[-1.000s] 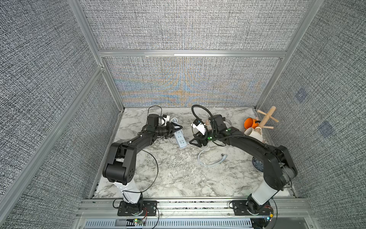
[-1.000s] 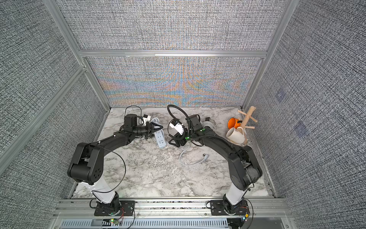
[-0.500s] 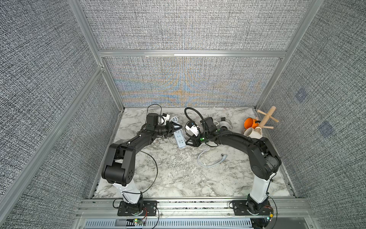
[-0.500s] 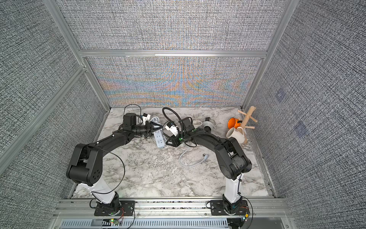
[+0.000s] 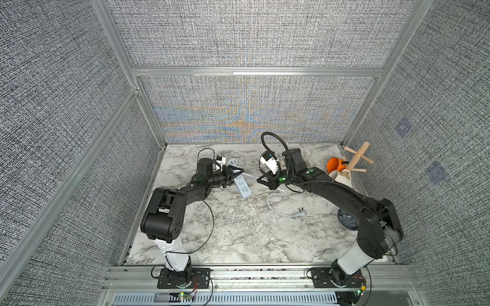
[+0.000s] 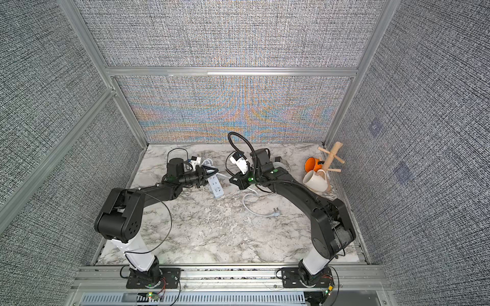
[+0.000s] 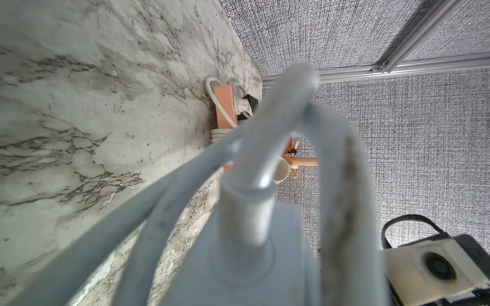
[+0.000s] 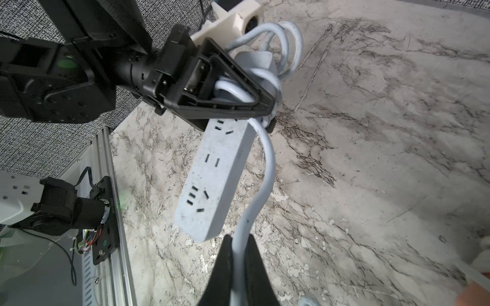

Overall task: Unwrap the cord wrapped around the power strip
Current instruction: Unwrap the power cord from the power strip, then adjust the power strip.

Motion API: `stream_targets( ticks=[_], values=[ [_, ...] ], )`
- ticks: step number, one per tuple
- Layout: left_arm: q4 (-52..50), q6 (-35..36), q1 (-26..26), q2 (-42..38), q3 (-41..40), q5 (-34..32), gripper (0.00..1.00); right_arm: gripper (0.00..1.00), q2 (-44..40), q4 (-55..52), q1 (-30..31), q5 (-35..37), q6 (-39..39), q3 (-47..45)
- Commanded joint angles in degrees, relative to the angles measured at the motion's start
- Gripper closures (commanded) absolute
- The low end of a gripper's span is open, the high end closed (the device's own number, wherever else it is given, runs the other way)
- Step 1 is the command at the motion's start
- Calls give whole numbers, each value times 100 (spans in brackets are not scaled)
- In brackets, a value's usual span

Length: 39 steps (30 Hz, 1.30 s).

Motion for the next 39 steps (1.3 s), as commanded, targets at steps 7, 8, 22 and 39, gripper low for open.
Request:
stream_targets(
  ticks=[7,8,22,39],
  values=[
    [361,-235,-134,77,133,-595,100,38,88,192,136,-45,-99,-34],
    [81,-64,-175,101,282,-464,100,30,109,210,136,-50,-94,-12],
    [-1192,819,-517,322,1379,179,100,16,796,570,440,-45,635,456],
    [-1053,624,-565,265,1467,74,81,51,876,1216,494,251,1090,101]
  ],
)
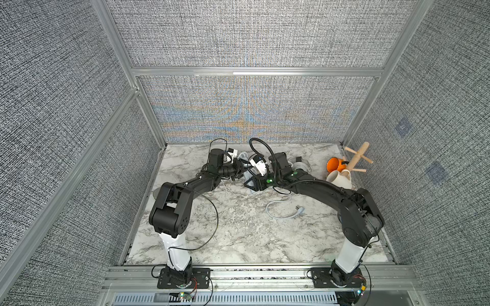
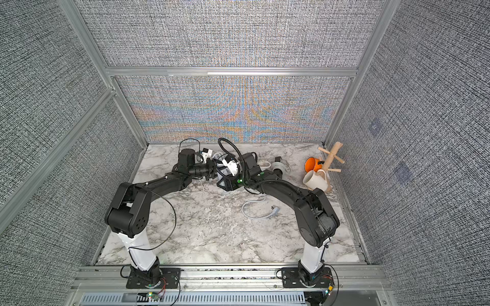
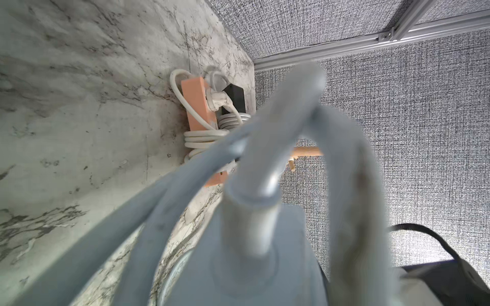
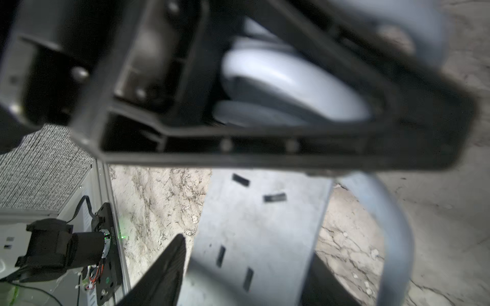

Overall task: Unwrap the cord wrapped around the power strip
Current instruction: Adjust the power strip.

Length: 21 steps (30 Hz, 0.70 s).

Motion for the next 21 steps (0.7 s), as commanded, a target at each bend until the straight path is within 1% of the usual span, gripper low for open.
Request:
stream_targets(
  ticks=[1,2,3,6,7,10,12,15,17,18,21],
  values=[
    [30,31,-17,-92,70,102,76,56,-85,451,35,-178,-192,-41],
    [46,23,-20,-99,61,102,72,59,-106,467,41,-156,-180,-40],
    [84,10,-15,-109,52,106,64,64,-121,499,35,-139,-148,-39],
    [358,-142,-12,-170,-9,158,40,71,-147,660,4,-137,-9,-52],
    [373,-141,-12,-211,-10,188,33,71,-155,720,-9,-138,57,-59],
    [375,-48,31,-429,-90,194,16,72,-187,883,-45,-133,280,-49],
    [217,109,73,-603,-163,192,9,72,-212,942,-62,-91,394,-24],
    [-290,497,127,-946,-310,89,8,72,-248,1040,-79,-33,528,-23],
    [-469,586,153,-1170,-567,-56,9,72,-254,1071,-120,-37,632,-15],
    [-376,540,156,-1279,-767,-135,11,72,-250,1096,-139,-70,676,-27],
    [356,75,155,-1459,-1455,-301,25,72,-241,1107,-184,-135,751,-30]
  ],
)
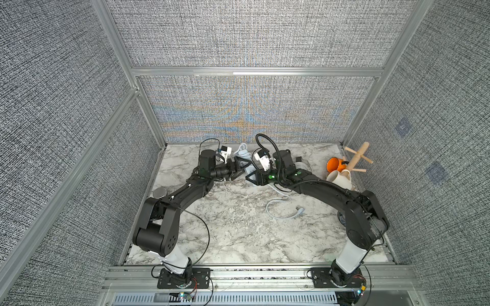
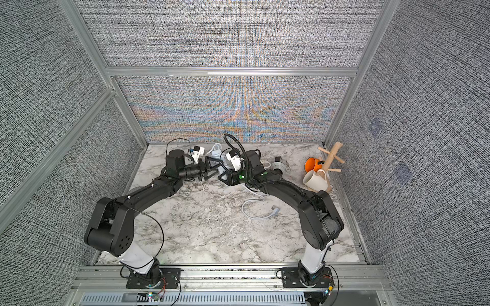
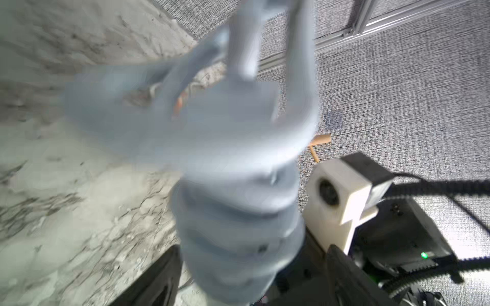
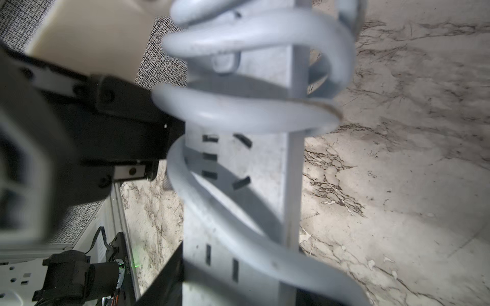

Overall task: Unwrap the cord wrapped around the power strip
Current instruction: Adjust the power strip.

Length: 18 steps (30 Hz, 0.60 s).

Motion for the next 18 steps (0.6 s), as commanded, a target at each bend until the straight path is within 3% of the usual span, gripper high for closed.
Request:
stream_targets(
  ticks=[1,4,10,18],
  values=[
    [679,-343,-2,-90,-494,-171,28,72,-5,498,-32,-120,178,33],
    [1020,-527,-104,-23,-726,-204,37,72,19,506,-50,-171,203,46],
    [2277,-1225,-227,347,-895,-123,37,72,87,406,-19,-272,150,86],
    [2498,-1354,-306,545,-744,-155,42,72,205,207,65,-403,-18,177]
  ],
)
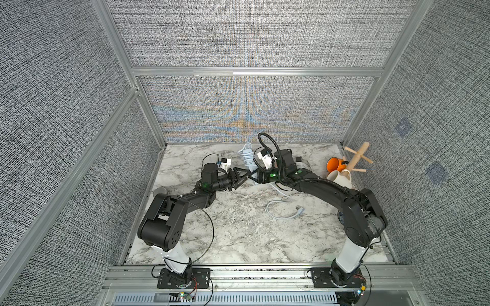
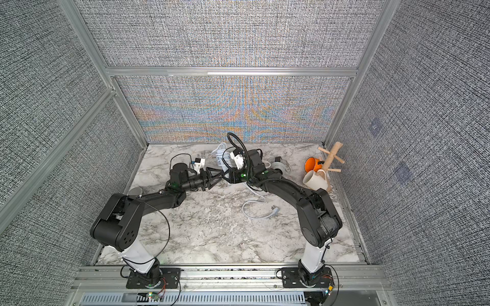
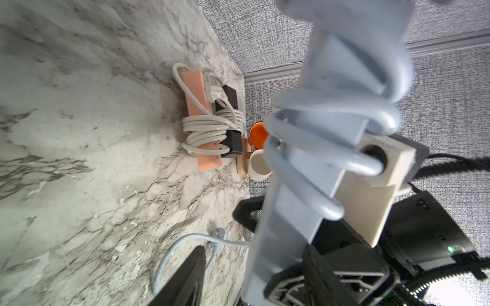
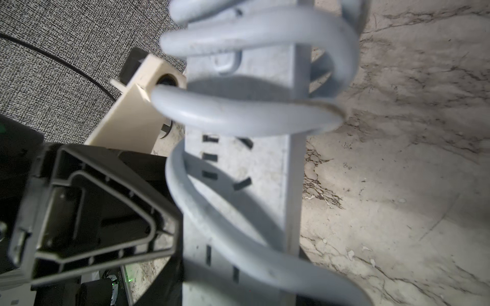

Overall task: Unwrap the cord wrapped around the power strip
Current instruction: Adjust the power strip.

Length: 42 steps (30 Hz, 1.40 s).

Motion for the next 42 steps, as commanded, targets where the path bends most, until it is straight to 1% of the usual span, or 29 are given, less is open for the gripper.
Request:
stream_targets(
  ticks=[1,4,5,9,14,19,21,22,24,26,30,32,36,38,42],
  values=[
    [533,-161,-39,54,29,93,42,72,24,290,99,-490,-165,93],
    [668,-255,-39,118,65,98,42,72,65,225,109,-534,-212,118],
    [641,-238,-43,137,88,117,44,72,69,223,113,-550,-218,111],
    [551,-193,-49,174,71,124,57,72,34,264,117,-579,-192,93],
    [515,-154,-48,242,85,95,70,72,75,255,133,-703,-227,163],
    [476,-105,-52,425,166,39,74,69,55,175,178,-946,-429,165],
    [511,-125,-52,505,220,47,78,62,30,100,196,-1085,-556,164],
    [515,-120,-52,537,243,55,80,56,8,53,196,-1158,-630,157],
    [471,-93,-39,599,327,114,85,38,-92,-120,155,-1196,-819,147],
    [275,14,-24,647,411,189,90,27,-225,-348,49,-1194,-969,129],
    [-384,493,-20,716,656,359,99,14,-553,-807,-277,-1197,-1259,-4],
    [-532,636,-11,796,782,512,100,12,-712,-935,-405,-1170,-1370,-166],
    [-584,718,-10,996,1107,1052,100,12,-1035,-1028,-632,-1058,-1650,-592],
    [-787,868,-12,1026,1283,1311,100,14,-1136,-961,-729,-1079,-1679,-809],
    [-1730,1643,-15,976,1660,1779,100,21,-1186,-876,-874,-908,-1736,-1069]
  ],
)
